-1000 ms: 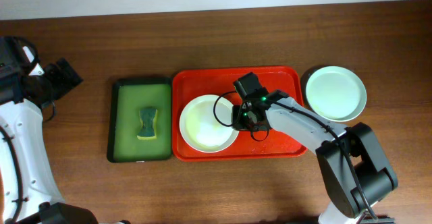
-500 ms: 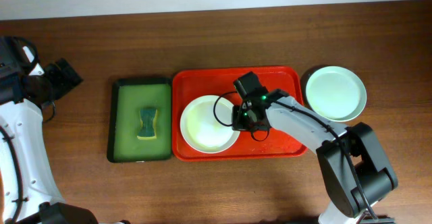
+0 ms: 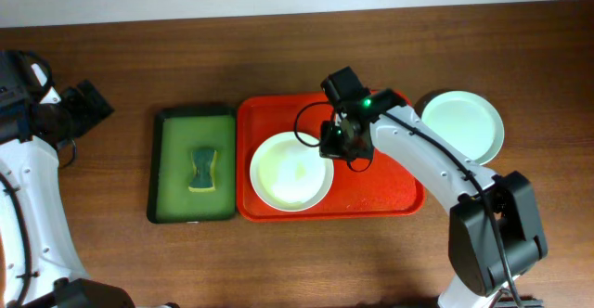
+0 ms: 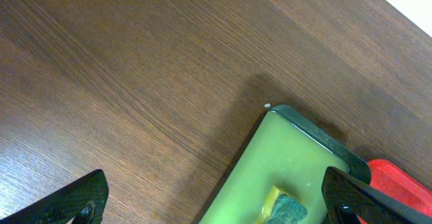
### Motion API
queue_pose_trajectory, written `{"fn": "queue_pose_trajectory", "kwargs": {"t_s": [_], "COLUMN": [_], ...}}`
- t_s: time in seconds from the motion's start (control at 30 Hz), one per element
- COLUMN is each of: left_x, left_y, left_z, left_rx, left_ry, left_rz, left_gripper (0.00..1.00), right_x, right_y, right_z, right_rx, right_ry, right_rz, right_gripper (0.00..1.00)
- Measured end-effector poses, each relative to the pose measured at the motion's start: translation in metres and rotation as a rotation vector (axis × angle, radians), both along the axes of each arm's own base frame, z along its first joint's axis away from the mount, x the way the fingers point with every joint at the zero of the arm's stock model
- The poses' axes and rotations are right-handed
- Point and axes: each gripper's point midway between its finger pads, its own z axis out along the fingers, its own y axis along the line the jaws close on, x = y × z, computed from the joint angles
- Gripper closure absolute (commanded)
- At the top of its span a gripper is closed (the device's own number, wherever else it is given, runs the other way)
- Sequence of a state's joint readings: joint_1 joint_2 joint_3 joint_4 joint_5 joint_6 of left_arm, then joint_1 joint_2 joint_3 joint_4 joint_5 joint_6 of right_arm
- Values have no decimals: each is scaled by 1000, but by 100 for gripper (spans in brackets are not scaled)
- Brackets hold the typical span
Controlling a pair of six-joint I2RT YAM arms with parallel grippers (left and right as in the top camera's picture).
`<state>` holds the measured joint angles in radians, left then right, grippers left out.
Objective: Clean dirty plates on tray and stack at the side
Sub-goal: 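Hold the cream plate rim with the right gripper, then lift the cream plate with the right gripper and tilt it up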
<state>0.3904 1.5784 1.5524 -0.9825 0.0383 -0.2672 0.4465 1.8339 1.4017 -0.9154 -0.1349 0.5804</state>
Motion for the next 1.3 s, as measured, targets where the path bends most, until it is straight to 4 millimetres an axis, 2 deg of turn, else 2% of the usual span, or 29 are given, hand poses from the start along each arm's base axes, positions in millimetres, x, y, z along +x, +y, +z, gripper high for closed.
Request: {"fn": "queue_pose_trajectory", "kwargs": {"t_s": [0.17, 0.23, 0.27, 0.3, 0.37, 0.47, 0.63, 0.77, 0.8, 0.87, 1.0, 1.03, 1.07, 1.1, 1.2, 1.3], "left_x": [0, 0, 0, 0, 0, 0, 0, 0, 0, 0, 0, 0, 0, 0, 0, 0], "left_y": [0, 0, 0, 0, 0, 0, 0, 0, 0, 0, 0, 0, 0, 0, 0, 0], "left_z": [0, 0, 0, 0, 0, 0, 0, 0, 0, 0, 0, 0, 0, 0, 0, 0], "left_rx": [0, 0, 0, 0, 0, 0, -2, -2, -2, -2, -2, -2, -2, -2, -2, -2], "left_ry": [0, 0, 1, 1, 1, 1, 0, 0, 0, 0, 0, 0, 0, 0, 0, 0], "left_rz": [0, 0, 0, 0, 0, 0, 2, 3, 2, 2, 3, 2, 3, 2, 3, 3], "left_gripper": [1, 1, 1, 1, 1, 1, 1, 1, 1, 1, 1, 1, 1, 1, 1, 1], "right_x": [14, 17, 15, 10, 2, 0, -6, -19, -20, -21, -20, -20, -21, -22, -23, -25], "right_y": [7, 8, 6, 2, -8, -13, -9, -10, -9, -4, 4, 4, 4, 3, 3, 3], "right_z": [25, 30, 30, 28, 24, 10, -37, -63, -67, -71, -70, -70, -70, -70, -71, -72], "right_rx": [23, 28, 19, -4, -51, -73, -33, -7, -2, 6, 14, 15, 14, 13, 10, 9], "right_ry": [-48, -56, -48, -29, 3, 3, -13, 1, -2, -16, -36, -35, -34, -30, -25, -21], "right_rz": [0, -4, -3, -4, -10, -14, -7, 0, 4, 15, 31, 31, 30, 31, 36, 33], "right_gripper": [95, 67, 57, 51, 50, 52, 62, 64, 69, 95, 95, 80, 77, 77, 96, 96]}}
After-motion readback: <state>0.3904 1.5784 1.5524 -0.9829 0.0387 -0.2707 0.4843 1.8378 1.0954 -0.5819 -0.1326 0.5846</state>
